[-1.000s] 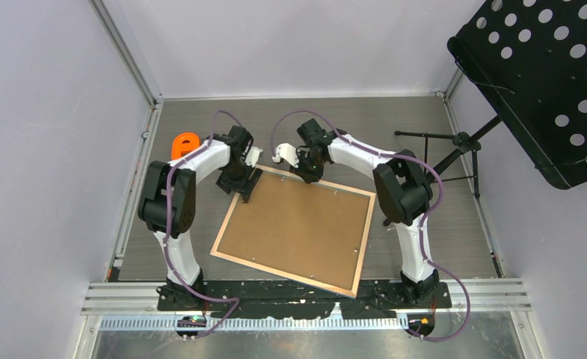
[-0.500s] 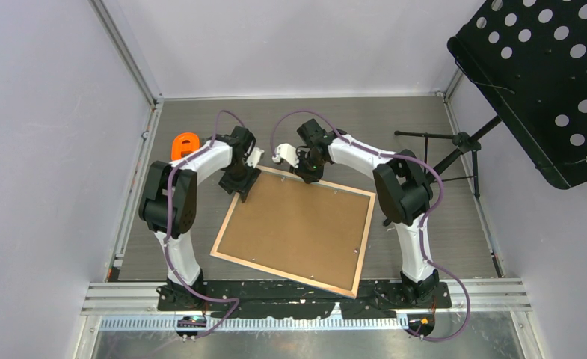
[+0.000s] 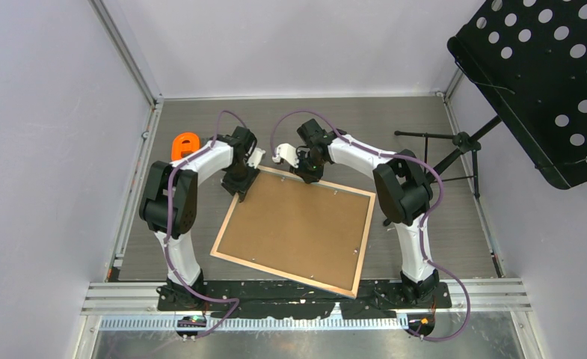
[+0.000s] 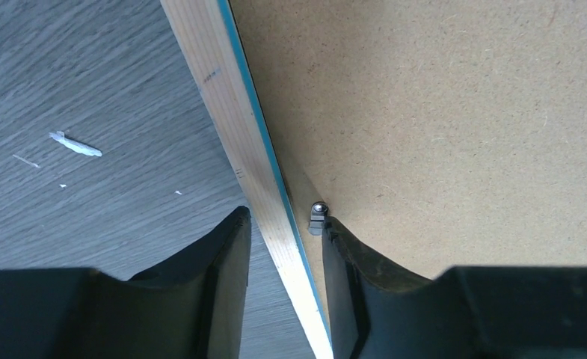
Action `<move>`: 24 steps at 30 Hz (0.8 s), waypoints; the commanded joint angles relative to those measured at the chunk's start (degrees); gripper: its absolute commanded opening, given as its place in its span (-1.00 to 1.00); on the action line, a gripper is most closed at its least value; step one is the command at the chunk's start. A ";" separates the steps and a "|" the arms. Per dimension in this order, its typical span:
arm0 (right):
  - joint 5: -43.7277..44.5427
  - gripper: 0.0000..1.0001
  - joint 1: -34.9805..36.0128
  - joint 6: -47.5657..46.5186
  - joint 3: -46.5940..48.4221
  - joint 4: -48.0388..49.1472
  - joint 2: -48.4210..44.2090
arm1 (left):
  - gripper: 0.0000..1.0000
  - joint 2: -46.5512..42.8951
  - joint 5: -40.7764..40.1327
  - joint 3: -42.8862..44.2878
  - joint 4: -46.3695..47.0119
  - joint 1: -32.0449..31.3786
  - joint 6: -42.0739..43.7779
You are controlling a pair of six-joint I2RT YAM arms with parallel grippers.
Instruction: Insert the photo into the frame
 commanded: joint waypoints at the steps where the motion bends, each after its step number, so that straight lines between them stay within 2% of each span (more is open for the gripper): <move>1: -1.77 -0.89 1.03 -0.61 -0.97 -2.53 -2.19 | -0.24 -2.26 -1.28 0.63 1.41 0.00 1.46; 11: -1.60 -0.89 1.01 -0.61 -1.05 -2.54 -1.96 | -0.26 -2.73 -0.62 0.54 1.12 0.00 1.58; 18: -1.42 -0.89 1.00 -0.70 -1.10 -2.54 -1.86 | -0.38 -2.93 -0.80 0.46 1.00 0.00 2.04; 24: -1.37 -0.89 1.01 -0.70 -1.10 -2.54 -1.82 | -0.39 -3.21 -0.96 0.45 0.95 0.00 2.24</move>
